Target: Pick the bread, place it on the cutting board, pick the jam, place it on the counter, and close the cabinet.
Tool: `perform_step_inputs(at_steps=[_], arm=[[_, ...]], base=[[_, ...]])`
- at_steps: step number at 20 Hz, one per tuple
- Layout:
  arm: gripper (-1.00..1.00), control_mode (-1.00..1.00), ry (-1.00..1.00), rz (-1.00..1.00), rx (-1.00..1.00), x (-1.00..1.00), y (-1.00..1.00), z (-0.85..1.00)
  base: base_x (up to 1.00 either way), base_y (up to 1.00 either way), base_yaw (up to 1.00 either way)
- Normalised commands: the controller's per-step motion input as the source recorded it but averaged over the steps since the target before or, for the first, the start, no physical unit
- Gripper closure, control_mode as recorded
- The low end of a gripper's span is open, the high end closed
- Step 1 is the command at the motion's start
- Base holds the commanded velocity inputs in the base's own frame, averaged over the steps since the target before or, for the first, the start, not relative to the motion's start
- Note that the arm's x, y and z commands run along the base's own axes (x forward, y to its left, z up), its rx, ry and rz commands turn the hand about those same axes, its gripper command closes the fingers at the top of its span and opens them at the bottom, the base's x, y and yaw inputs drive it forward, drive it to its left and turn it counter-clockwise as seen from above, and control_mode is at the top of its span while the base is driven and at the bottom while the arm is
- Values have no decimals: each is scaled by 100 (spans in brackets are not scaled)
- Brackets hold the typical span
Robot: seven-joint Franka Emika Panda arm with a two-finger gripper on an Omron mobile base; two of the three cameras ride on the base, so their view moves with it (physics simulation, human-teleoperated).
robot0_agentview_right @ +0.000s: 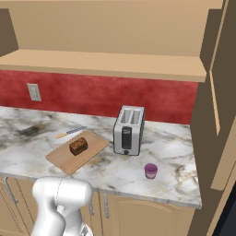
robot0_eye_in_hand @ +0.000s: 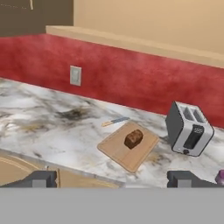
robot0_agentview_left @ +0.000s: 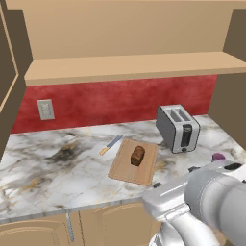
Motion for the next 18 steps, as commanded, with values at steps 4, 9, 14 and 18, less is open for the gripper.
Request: perform_step_inputs(at_steps=[4, 9, 14, 18], arm=[[-100, -100, -23, 0, 3, -34, 6, 18], [-100, -100, -22, 0, 3, -35, 1, 19], [-100, -100, -24, 0, 1, -39, 3, 17], [-100, -100, -19, 0, 0, -36, 9, 15]], base=[[0, 0, 0], [0, 0, 0], [0, 0, 0], [0, 0, 0]])
